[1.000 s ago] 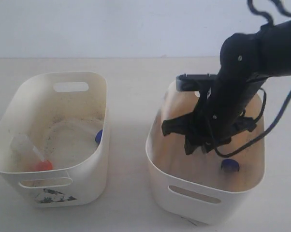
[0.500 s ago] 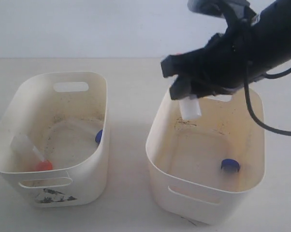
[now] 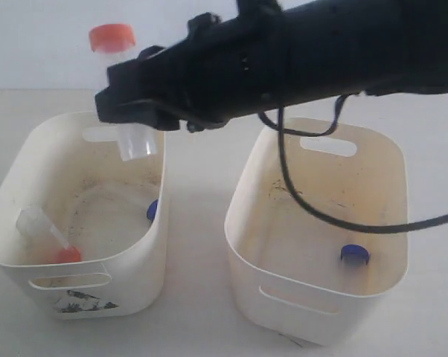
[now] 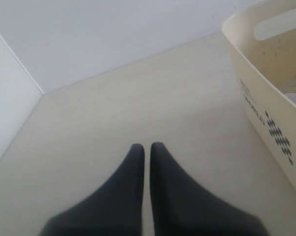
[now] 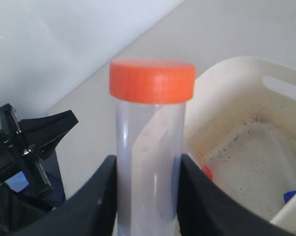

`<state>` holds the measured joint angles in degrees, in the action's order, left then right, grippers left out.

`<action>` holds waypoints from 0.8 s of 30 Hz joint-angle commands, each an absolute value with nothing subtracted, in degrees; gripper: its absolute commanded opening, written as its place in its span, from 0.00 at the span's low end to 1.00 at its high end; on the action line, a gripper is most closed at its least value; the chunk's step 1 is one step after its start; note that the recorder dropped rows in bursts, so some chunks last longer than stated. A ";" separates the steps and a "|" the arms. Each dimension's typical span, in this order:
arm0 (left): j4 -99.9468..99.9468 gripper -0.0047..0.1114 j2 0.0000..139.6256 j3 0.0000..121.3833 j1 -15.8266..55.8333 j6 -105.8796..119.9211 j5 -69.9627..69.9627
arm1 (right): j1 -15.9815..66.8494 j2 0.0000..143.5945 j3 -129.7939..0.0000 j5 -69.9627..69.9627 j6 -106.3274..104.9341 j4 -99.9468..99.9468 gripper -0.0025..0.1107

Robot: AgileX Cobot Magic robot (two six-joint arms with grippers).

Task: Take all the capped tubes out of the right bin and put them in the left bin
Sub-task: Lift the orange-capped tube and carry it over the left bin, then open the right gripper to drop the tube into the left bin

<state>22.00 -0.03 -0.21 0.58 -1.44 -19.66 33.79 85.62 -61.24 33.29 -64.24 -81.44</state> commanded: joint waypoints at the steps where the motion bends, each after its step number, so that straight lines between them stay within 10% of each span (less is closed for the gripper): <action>1: 21.93 0.08 0.00 0.00 0.56 -1.98 -19.53 | 39.29 92.63 -68.24 25.72 -63.81 -78.91 0.02; 4: 21.93 0.08 0.00 0.00 0.56 -1.98 -19.53 | 41.17 98.07 -72.05 18.27 -56.22 -72.42 0.06; 9: 21.93 0.08 0.00 0.00 0.56 -1.98 -19.53 | 41.17 101.20 -72.05 19.07 -52.32 -70.74 0.63; 13: 21.93 0.08 0.00 0.00 0.56 -1.98 -19.53 | 41.17 99.79 -72.05 22.59 -52.60 -70.11 0.02; 24: 21.93 0.08 0.00 0.00 0.56 -1.98 -19.53 | 40.93 92.27 -71.56 21.61 -28.56 -49.16 0.03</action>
